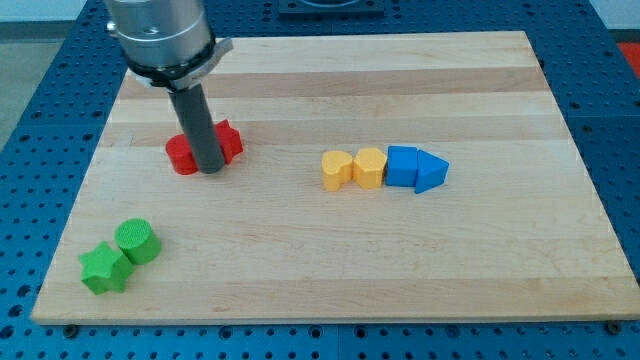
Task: Push the red star above the red circle
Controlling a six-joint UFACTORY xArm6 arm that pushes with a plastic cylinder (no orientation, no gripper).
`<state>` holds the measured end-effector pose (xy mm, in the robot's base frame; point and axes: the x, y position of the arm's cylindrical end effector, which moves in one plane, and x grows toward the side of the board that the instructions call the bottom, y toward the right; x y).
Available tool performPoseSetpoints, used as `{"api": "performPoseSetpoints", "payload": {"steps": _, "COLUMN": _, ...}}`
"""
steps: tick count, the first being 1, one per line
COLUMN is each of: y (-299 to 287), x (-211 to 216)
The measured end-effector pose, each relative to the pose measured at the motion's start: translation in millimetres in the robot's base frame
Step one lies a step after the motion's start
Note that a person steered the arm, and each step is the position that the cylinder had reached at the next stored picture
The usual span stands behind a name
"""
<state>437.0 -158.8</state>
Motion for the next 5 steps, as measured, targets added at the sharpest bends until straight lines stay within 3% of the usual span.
{"api": "performPoseSetpoints", "payload": {"steps": 2, "y": -14.4, "x": 7.9}}
{"api": "performPoseSetpoints", "payload": {"steps": 4, "y": 16.4, "x": 65.7}}
{"api": "performPoseSetpoints", "payload": {"steps": 5, "y": 62.5, "x": 33.2}}
